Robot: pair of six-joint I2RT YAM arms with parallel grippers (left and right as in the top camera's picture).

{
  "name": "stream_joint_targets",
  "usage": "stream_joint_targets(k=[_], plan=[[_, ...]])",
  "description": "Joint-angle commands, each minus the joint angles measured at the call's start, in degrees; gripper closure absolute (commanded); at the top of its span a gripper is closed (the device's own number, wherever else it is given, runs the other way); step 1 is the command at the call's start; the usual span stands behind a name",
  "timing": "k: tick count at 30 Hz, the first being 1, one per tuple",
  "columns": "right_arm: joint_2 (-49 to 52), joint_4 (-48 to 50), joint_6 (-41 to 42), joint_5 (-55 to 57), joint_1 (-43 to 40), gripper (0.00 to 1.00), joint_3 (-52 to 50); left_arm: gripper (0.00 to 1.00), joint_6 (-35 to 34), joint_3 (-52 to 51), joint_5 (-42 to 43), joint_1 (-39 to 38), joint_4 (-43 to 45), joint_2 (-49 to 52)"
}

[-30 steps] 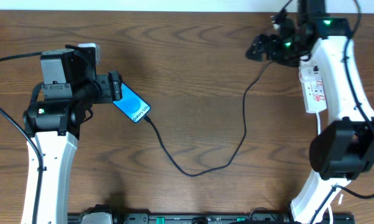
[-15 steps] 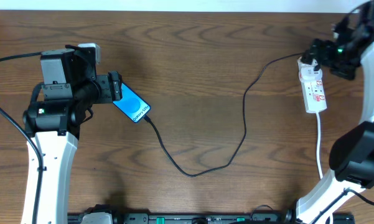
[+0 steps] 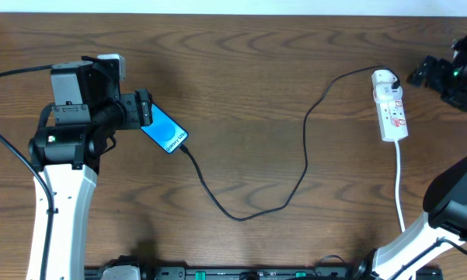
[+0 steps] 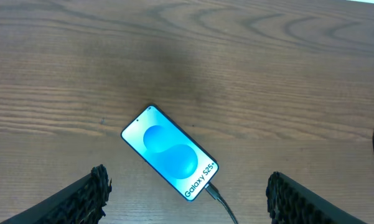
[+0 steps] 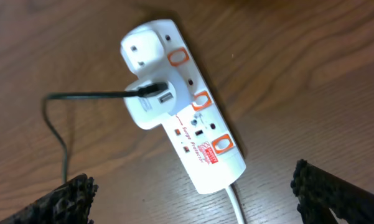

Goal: Plug charger to phone and switch on socket

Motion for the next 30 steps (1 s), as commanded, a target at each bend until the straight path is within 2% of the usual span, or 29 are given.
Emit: stream_joint_targets(k=[1, 6, 12, 22, 30], plan=[[-0.76, 3.23, -1.44, -0.66, -0.09, 0.01, -4.85, 0.18, 0.94, 0.28, -0.55, -0.02, -0.13, 0.37], [-0.76, 5.49, -1.46, -2.64, 0.00, 0.01, -9.88, 0.18, 0.94, 0.28, -0.55, -0.02, -0.13, 0.37], [-0.76, 6.49, -1.90, -2.78, 0.31, 0.01, -11.50, 0.18, 0.94, 0.28, -0.55, -0.02, -0.13, 0.37], [-0.76, 14.58, -2.34, -8.17, 0.96, 0.01, -16.13, 0.18, 0.94, 0.28, -0.55, -0.02, -0.13, 0.37], [-0.76, 15.80, -4.15, -10.56, 1.05, 0.01, -18.03, 0.18, 0.94, 0.28, -0.55, -0.02, -0.13, 0.37]])
